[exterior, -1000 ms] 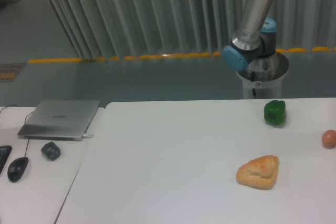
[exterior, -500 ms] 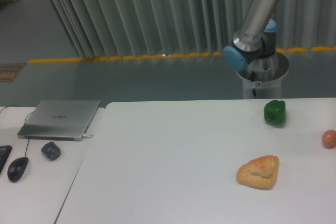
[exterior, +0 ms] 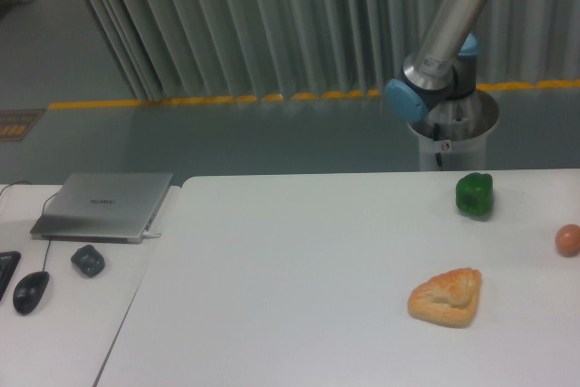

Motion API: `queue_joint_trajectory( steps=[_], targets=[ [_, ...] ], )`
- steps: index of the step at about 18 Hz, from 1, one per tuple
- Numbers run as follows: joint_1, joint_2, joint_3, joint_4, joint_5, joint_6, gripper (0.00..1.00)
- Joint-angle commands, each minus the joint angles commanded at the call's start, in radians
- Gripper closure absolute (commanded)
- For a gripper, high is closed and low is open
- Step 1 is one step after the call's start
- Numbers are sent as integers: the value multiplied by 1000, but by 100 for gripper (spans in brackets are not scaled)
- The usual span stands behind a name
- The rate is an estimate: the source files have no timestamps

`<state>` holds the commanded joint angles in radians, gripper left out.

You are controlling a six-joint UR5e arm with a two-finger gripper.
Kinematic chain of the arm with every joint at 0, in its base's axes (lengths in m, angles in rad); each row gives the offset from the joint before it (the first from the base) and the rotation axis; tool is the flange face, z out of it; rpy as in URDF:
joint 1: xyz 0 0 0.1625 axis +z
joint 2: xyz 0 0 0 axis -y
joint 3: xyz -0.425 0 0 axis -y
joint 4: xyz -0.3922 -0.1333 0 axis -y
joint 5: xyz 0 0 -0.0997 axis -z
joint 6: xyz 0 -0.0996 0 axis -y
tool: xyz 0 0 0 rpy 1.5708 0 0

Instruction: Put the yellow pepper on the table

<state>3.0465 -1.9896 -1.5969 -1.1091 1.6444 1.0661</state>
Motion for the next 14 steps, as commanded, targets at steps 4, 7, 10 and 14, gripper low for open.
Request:
queue_joint_trajectory(
  steps=[4,7,10,14],
  targets=[
    [-20,24,17,-41,2,3,51],
    [-31,66,90,-179,-6,3,51],
    [-49,104,144,-288,-34,2,51],
    [-139,161,153,-353,-77,-3,51]
  ],
)
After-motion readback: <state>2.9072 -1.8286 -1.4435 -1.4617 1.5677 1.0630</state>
